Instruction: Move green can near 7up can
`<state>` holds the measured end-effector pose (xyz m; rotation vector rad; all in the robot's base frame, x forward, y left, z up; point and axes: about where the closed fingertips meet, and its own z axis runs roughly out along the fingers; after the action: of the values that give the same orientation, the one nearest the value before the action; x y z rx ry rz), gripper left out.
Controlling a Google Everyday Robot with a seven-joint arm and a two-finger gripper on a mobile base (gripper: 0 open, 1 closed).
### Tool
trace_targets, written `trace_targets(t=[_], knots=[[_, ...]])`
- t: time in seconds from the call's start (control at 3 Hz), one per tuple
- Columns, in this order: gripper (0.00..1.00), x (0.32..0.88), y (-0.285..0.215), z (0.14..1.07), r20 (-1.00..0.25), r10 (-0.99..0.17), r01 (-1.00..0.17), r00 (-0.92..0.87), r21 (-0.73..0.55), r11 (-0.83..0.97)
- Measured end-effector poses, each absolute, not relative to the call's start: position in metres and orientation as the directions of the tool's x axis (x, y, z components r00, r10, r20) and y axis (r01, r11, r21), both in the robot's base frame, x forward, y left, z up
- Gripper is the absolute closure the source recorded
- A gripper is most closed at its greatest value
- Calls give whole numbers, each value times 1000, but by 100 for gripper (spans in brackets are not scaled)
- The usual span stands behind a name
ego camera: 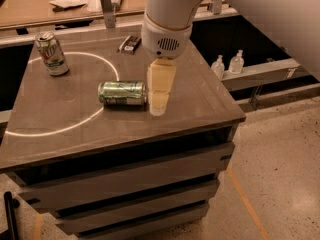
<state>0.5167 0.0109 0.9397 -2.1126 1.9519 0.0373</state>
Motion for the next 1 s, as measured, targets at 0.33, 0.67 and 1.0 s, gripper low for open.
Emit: trace_targets(t=[0.33,0.67,1.0], knots=[[0,517,11,940,-197,-976,-983,95,-175,-60],[0,525,31,934,-202,-972,-981,124,-174,-89],[0,535,62,924,-205,-965,-978,164,-163,-132]])
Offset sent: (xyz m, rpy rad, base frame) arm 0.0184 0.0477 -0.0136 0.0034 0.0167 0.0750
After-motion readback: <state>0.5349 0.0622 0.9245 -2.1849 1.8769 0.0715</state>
